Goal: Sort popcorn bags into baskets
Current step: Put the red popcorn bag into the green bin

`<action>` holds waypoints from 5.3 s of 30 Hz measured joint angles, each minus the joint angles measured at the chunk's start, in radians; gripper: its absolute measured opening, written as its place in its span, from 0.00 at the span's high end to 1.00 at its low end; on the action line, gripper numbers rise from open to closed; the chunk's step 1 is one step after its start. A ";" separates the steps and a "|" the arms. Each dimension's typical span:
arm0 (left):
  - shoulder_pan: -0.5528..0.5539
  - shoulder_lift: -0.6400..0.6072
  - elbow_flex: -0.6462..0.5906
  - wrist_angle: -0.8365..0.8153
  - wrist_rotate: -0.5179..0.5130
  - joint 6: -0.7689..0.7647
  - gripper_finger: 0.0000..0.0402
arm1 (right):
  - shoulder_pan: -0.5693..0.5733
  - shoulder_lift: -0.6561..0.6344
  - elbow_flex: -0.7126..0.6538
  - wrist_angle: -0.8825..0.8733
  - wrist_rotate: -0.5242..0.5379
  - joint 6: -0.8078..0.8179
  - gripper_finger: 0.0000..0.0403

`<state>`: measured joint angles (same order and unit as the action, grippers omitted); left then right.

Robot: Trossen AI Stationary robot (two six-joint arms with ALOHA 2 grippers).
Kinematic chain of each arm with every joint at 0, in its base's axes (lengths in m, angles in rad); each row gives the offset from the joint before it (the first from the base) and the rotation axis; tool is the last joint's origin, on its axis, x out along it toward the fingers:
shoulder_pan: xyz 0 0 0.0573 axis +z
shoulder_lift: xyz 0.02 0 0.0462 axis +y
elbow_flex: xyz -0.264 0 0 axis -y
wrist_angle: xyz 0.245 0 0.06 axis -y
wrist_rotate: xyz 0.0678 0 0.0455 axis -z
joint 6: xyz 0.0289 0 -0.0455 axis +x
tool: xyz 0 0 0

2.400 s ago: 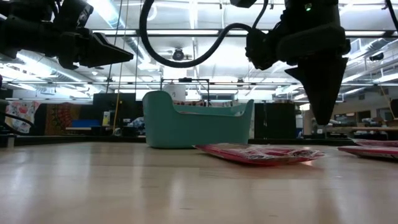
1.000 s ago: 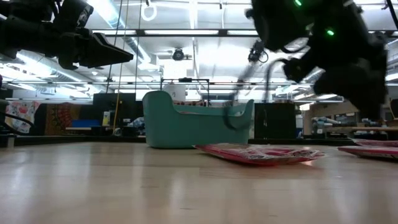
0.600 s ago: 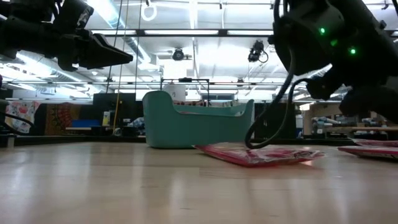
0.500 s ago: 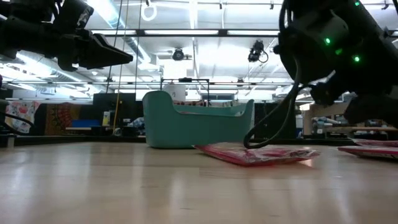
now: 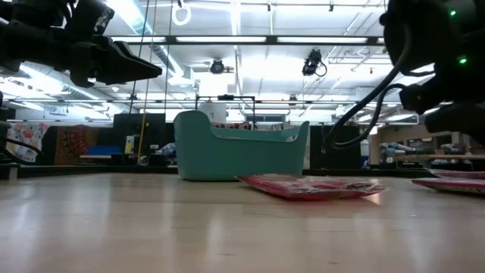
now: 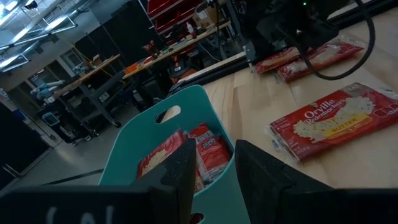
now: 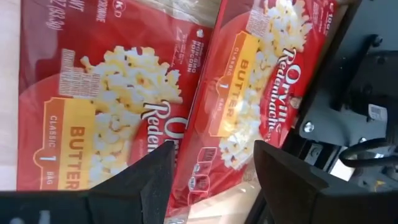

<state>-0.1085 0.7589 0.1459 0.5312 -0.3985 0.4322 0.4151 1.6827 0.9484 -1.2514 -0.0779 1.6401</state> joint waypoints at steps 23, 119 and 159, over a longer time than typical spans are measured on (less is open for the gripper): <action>0.000 0.000 0.000 0.000 0.000 0.001 0.71 | 0.009 0.000 -0.094 0.088 0.042 0.010 0.51; 0.000 0.000 0.000 0.000 0.000 0.009 0.71 | -0.685 0.002 0.395 0.868 0.229 -2.181 0.96; 0.000 0.000 0.002 -0.005 0.000 -0.001 0.71 | -0.442 0.094 0.395 0.723 0.267 -1.647 0.73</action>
<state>-0.1085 0.7589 0.1474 0.5261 -0.3986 0.4309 -0.0272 1.7767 1.3430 -0.5282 0.1887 -0.0072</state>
